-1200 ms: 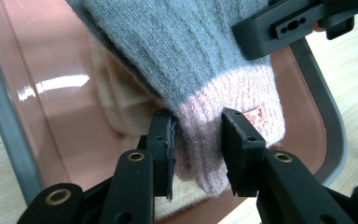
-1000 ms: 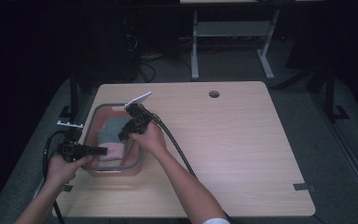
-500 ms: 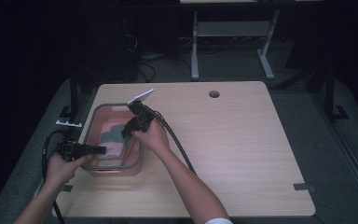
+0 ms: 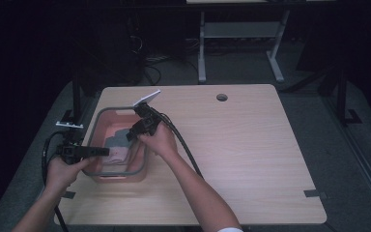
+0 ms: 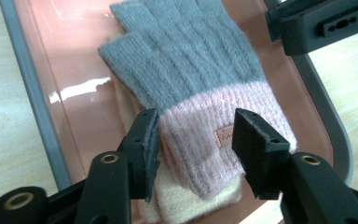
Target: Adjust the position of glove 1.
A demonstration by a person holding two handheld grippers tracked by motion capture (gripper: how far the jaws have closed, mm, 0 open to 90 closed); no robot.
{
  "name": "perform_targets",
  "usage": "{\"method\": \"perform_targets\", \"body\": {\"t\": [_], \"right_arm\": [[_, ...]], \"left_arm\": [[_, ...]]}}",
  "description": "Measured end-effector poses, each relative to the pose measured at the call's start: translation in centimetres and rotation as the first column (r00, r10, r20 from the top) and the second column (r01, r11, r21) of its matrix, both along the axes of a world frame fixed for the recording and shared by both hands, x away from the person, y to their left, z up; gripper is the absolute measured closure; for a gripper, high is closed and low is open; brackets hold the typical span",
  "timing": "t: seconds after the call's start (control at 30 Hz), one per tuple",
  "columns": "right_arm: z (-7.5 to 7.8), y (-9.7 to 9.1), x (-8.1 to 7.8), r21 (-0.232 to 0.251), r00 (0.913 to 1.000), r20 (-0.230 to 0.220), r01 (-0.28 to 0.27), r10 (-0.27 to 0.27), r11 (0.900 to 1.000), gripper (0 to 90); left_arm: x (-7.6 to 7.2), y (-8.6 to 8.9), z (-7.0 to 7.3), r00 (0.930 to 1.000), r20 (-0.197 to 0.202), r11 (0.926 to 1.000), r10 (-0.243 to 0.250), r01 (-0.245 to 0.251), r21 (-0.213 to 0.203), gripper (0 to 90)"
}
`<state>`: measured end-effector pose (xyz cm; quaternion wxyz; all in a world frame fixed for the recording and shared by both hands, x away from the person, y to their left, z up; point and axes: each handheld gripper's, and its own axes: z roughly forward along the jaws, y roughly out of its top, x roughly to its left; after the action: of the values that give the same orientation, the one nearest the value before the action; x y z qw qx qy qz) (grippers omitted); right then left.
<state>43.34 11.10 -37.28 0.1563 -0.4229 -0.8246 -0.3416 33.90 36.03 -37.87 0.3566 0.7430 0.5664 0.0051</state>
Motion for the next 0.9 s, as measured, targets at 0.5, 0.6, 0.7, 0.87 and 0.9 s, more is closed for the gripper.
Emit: {"method": "perform_targets", "body": {"t": [0.5,0.6,0.7,0.87,0.9], "right_arm": [[1.7,-1.8,-0.5,-0.022,0.9985,0.053,0.016,-0.015,0.9996,55.1],[2.2,-2.3,-0.7,-0.022,0.9973,0.072,0.012,-0.01,0.9997,53.0],[2.9,-2.8,-0.9,-0.03,0.9957,0.092,0.012,-0.01,0.9995,52.3],[3.7,-3.7,-1.3,-0.041,0.9928,0.119,0.018,-0.013,0.999,50.9],[3.8,-3.9,-1.3,-0.047,0.9923,0.124,0.017,-0.011,0.9988,50.5]], "left_arm": [[0.3,-0.6,1.9,0.9989,0.046,1.0,-0.006,0.006,0.002,44.0],[0.4,-0.9,2.3,0.9985,0.054,1.0,-0.005,0.005,-0.006,40.9],[0.4,-1.1,2.7,0.9977,0.067,0.9999,-0.006,0.007,-0.01,40.1],[0.4,-1.5,3.3,0.9964,0.084,0.9998,-0.012,0.013,-0.017,39.3],[0.4,-1.7,3.4,0.9962,0.086,0.9997,-0.016,0.017,-0.017,39.3]]}}
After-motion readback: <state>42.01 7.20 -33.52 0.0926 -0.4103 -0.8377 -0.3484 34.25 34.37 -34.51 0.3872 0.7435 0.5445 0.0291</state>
